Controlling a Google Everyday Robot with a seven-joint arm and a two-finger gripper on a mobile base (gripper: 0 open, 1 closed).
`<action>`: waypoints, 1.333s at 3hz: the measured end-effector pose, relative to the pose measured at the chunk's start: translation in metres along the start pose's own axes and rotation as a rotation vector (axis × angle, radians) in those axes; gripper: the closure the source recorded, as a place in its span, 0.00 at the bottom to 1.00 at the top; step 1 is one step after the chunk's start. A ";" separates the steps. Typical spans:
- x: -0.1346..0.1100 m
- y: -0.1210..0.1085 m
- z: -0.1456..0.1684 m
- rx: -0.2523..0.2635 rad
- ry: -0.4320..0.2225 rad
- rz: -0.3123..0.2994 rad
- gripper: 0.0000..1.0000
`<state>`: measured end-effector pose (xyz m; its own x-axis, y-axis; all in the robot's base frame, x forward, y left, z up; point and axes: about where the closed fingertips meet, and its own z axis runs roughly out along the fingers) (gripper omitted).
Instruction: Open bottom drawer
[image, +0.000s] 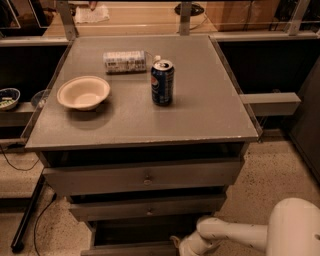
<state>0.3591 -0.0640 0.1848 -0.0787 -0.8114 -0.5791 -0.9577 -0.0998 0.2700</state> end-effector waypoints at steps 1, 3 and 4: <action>0.000 -0.001 -0.001 0.000 0.000 0.000 0.00; 0.000 -0.001 -0.001 -0.007 0.004 -0.005 0.00; 0.001 0.000 -0.001 -0.011 0.005 -0.010 0.00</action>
Offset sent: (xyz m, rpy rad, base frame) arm -0.1137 0.0073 -0.0283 -0.0368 0.0410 0.1738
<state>0.3593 -0.0651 0.1854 -0.0678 -0.8131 -0.5782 -0.9552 -0.1144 0.2728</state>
